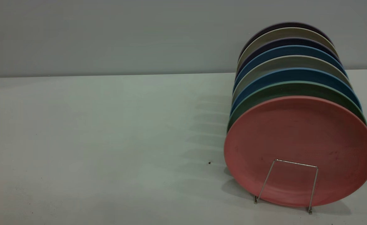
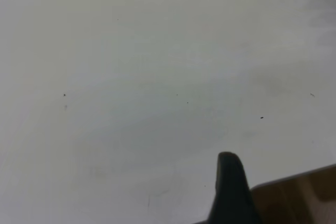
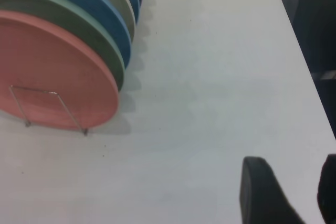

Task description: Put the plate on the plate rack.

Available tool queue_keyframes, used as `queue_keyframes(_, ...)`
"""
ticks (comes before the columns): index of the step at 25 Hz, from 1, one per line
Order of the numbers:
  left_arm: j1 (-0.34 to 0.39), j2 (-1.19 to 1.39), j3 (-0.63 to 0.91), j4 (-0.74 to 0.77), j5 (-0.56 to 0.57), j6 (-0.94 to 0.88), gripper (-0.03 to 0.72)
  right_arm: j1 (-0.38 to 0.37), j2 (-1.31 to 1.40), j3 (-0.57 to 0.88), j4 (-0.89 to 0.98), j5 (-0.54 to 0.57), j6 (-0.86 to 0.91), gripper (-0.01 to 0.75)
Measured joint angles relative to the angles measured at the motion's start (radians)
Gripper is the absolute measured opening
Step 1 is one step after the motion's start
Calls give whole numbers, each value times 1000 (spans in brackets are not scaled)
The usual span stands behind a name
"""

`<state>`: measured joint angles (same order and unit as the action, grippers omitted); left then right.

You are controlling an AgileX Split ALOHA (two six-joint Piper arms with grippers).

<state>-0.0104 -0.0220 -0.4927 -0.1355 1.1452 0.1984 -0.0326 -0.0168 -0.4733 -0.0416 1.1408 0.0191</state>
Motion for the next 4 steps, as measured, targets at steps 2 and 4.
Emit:
queue_keyframes(2, 0, 0, 0, -1, 0, 0, 530, 0, 0, 0, 0, 0, 0, 279)
queue_keyframes(4, 0, 0, 0, -1, 0, 0, 530, 0, 0, 0, 0, 0, 0, 279)
